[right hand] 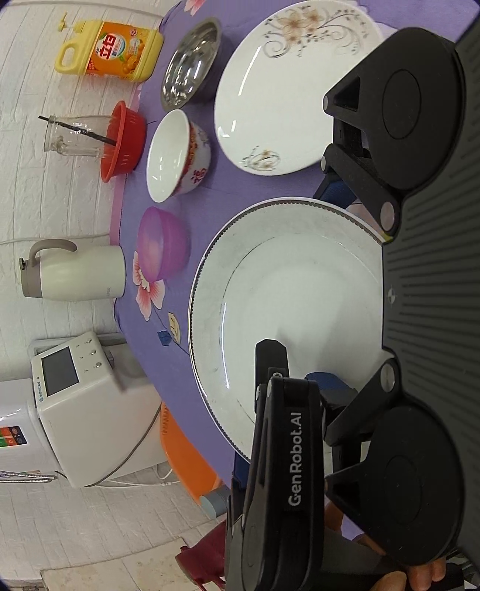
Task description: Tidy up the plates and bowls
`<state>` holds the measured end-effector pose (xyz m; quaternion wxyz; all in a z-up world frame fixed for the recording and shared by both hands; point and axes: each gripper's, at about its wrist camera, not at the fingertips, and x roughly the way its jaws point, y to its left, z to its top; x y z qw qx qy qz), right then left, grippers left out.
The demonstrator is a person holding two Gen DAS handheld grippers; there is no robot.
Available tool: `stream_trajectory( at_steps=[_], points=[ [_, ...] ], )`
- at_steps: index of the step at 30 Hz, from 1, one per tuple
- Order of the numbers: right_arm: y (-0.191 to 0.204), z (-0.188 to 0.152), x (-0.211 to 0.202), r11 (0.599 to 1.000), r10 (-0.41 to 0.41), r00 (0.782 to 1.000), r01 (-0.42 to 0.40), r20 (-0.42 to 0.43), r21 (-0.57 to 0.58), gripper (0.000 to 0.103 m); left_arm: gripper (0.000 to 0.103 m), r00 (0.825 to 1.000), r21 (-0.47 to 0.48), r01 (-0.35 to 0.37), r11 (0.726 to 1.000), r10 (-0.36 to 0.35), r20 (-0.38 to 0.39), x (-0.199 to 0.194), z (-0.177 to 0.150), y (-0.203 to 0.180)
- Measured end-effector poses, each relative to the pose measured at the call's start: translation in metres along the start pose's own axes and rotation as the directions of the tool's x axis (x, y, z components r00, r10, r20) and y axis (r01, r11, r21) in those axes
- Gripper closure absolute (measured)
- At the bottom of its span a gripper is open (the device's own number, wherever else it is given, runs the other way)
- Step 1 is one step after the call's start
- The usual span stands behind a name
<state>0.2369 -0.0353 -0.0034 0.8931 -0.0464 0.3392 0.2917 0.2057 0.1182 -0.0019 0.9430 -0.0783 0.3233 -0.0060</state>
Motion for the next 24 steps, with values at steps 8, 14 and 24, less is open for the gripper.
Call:
stream_trajectory(
  at_steps=[8,14,24],
  points=[
    [0.018,-0.043,-0.034,0.999,-0.036,0.999,0.036,0.013,0.021,0.000,0.034,0.999,0.002,0.023,1.000,-0.023,-0.026,-0.019,-0.045,-0.011],
    [0.017,-0.060,-0.028,0.998,-0.057,0.998,0.057,0.011,0.036,0.000,0.033,0.999,-0.006,0.032,0.999,-0.032,-0.025,-0.016,-0.057,-0.008],
    [0.014,-0.056,-0.016,0.999,-0.048,0.999,0.048,-0.001,0.011,0.000,0.028,0.999,0.078,-0.022,0.997,0.018,0.048,-0.034,-0.044,-0.010]
  ],
)
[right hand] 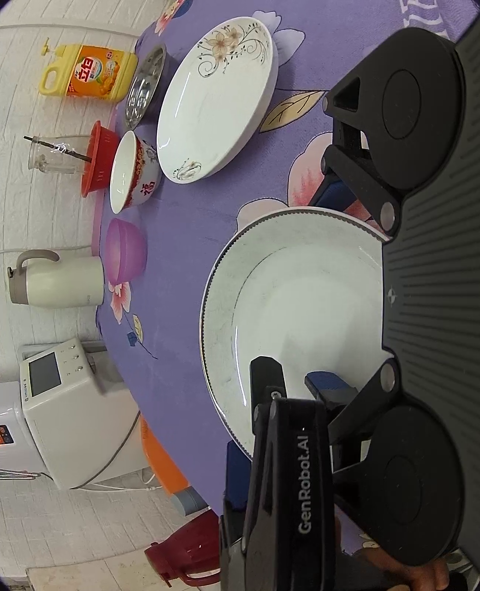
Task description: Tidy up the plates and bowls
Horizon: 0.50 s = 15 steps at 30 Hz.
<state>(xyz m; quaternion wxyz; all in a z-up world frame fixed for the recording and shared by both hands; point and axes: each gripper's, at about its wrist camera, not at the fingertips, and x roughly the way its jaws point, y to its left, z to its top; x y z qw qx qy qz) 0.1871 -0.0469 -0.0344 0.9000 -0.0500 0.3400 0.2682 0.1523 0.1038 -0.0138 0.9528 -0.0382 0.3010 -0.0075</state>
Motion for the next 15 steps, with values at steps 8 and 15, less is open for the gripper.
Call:
stream_trajectory(
  at_steps=[8,15],
  points=[
    [-0.018,0.007,-0.048,0.997,-0.061,0.985,0.051,0.161,0.063,0.000,0.025,0.997,-0.049,0.063,0.997,-0.061,0.042,-0.006,0.027,-0.004],
    [-0.053,-0.001,-0.061,0.980,-0.119,0.980,0.091,0.160,0.175,0.000,0.025,0.993,-0.022,0.121,0.992,-0.121,0.009,0.011,0.035,-0.032]
  ],
)
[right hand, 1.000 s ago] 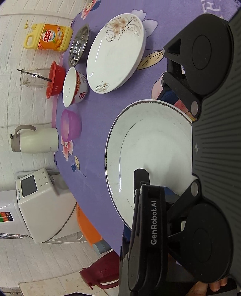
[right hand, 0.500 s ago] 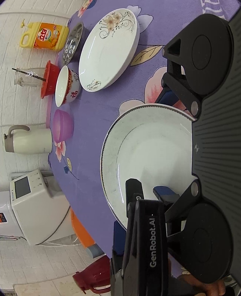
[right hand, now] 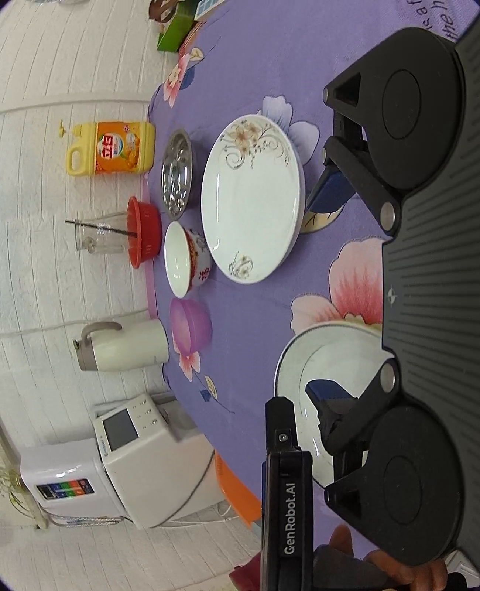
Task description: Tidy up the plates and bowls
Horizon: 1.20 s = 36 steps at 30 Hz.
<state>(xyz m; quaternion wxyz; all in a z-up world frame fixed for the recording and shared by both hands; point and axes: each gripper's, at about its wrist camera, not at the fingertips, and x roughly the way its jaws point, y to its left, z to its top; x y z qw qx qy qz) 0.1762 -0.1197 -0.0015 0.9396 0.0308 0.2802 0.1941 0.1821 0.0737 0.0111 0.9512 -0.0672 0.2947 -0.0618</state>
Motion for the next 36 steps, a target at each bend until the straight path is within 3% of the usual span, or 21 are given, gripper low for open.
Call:
stream_trajectory(
  at_steps=[7,14,18,26,36],
  points=[
    [-0.050,-0.001,0.007,0.986,-0.122,0.992,0.123,-0.018,0.113,0.000,0.023,0.997,-0.034,0.015,0.999,-0.018,-0.077,0.032,0.009,-0.007],
    [-0.094,0.017,0.036,0.977,-0.162,0.986,0.164,-0.028,0.140,0.000,0.022,0.994,0.001,0.028,1.000,-0.028,-0.106,0.070,0.036,-0.024],
    [-0.113,0.035,0.064,0.977,-0.169,0.985,0.172,-0.035,0.128,0.000,0.022,0.988,0.003,0.037,0.999,-0.036,-0.153,0.113,0.057,-0.033],
    [-0.123,0.040,0.100,0.978,-0.180,0.979,0.188,-0.091,0.094,0.000,0.022,0.958,-0.025,0.068,0.997,-0.073,-0.279,0.183,0.073,-0.040],
    [-0.118,0.034,0.107,0.980,-0.194,0.977,0.197,-0.092,0.023,0.000,0.024,0.966,0.032,0.090,0.995,-0.079,-0.246,0.191,0.073,-0.048]
  ],
)
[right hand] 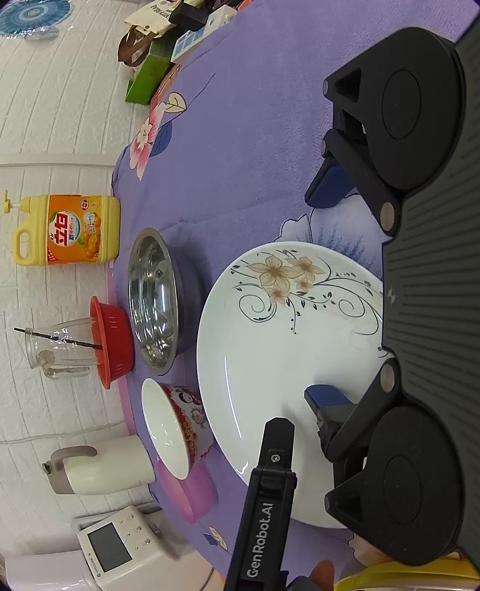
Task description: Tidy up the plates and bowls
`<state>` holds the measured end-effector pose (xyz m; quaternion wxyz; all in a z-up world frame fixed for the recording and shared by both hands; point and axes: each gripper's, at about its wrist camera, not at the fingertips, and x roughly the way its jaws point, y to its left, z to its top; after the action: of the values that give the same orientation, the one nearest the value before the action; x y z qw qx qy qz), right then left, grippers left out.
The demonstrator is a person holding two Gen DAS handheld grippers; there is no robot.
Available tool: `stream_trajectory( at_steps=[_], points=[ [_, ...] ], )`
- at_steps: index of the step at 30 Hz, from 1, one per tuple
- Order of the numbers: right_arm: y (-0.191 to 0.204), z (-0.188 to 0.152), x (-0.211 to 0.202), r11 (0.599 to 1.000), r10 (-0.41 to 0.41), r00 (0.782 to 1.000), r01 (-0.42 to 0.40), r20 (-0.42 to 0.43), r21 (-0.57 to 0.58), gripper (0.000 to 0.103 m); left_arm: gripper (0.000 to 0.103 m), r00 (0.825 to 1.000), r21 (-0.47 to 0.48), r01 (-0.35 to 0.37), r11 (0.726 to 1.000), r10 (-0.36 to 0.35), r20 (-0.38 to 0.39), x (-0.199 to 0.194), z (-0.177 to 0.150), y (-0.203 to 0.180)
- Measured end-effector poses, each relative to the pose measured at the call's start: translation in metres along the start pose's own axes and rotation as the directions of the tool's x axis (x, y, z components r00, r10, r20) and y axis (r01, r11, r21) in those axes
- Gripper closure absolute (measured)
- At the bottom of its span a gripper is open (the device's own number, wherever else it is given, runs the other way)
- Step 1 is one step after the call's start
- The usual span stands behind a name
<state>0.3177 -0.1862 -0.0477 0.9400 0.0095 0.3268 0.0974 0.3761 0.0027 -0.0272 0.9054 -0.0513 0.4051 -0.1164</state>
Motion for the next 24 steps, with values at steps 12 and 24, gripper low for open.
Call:
stream_trajectory(
  at_steps=[12,24],
  points=[
    [0.010,0.002,0.002,0.999,0.042,0.999,-0.042,-0.004,-0.011,0.000,0.042,0.998,0.022,0.065,0.998,-0.065,0.012,0.000,-0.003,-0.006],
    [0.021,-0.001,0.001,0.998,0.054,0.998,-0.054,-0.012,-0.039,0.000,0.046,1.000,0.069,0.030,0.997,-0.030,-0.008,0.002,-0.005,-0.023]
  ],
)
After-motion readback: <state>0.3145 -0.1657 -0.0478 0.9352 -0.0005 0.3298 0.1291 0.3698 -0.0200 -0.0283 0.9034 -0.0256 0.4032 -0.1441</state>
